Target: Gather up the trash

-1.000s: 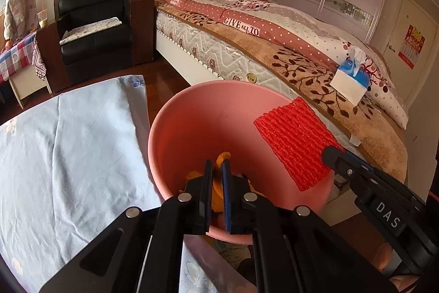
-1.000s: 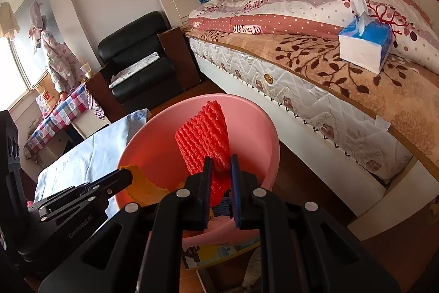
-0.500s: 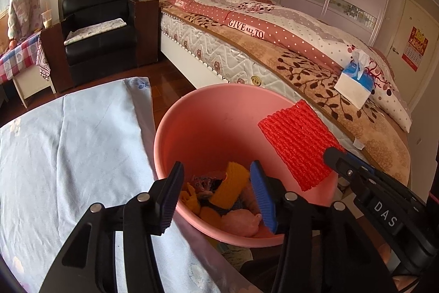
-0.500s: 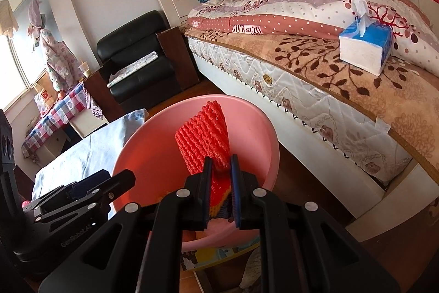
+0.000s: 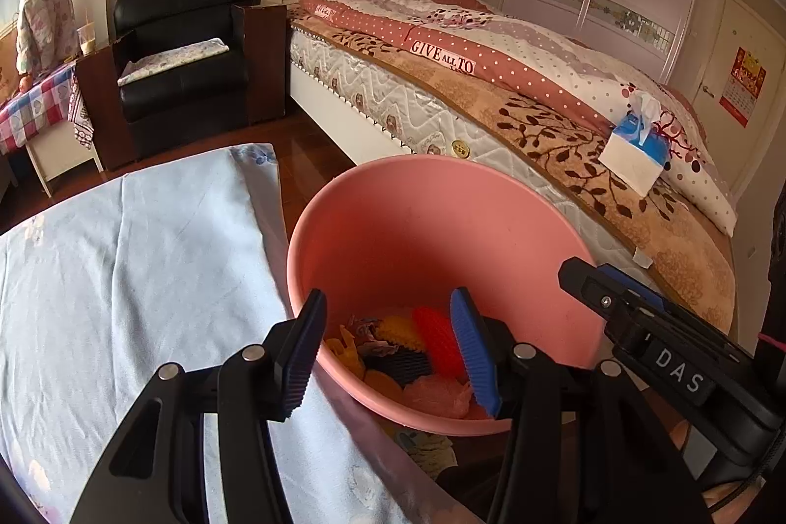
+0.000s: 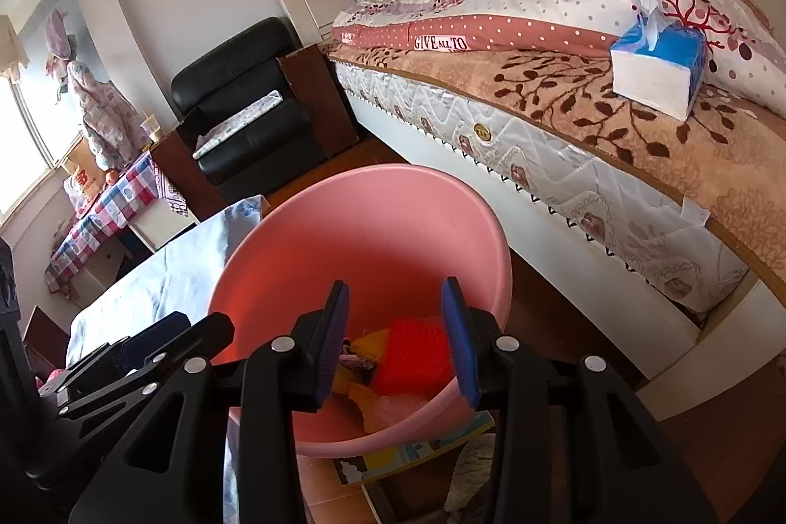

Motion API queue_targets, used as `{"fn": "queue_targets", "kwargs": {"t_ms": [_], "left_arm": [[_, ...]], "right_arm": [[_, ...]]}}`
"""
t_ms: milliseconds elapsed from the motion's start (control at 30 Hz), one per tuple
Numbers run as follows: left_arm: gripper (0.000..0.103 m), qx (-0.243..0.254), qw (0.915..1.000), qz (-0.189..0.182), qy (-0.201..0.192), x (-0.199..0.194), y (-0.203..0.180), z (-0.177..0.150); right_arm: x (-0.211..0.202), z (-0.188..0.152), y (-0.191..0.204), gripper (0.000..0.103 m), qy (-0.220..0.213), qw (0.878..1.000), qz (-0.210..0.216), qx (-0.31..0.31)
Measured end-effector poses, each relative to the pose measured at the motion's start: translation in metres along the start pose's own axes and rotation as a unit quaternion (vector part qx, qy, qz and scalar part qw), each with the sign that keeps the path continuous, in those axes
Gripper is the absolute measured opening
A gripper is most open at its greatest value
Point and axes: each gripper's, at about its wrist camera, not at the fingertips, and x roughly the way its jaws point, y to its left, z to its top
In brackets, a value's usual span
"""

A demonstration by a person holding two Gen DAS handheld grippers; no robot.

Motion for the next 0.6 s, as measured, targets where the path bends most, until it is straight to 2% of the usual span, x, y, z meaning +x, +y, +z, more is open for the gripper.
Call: {"fn": "queue_targets", "kwargs": {"t_ms": [133,333,400,600], "left_arm": [[0.052,-0.002,1.0000,0.001,-0.003,-0.006,0.002,0.000],[0.052,-0.009,0.9998,0.005,-0.013,-0.021,0.008,-0.002],[0.052,-0.009,0.9997,0.009,-0.020,-0.030,0.011,-0.003],[0.052,-0.014,0.9993,0.015,-0.030,-0.050,0.020,-0.006]], "right_arm": [[-0.006,-0.001,0.005,0.040,-0.007,1.000,-0.003,-0.012],[-0.019,-0.004,0.016,0.041,-0.015,1.000,0.015,-0.022],[-0.023,-0.007,0.021,0.047,-0.015,0.999,0.022,-0.025],[-0.034,-0.017,0.038,0.050,-0.017,0.998,0.037,-0.038]]}}
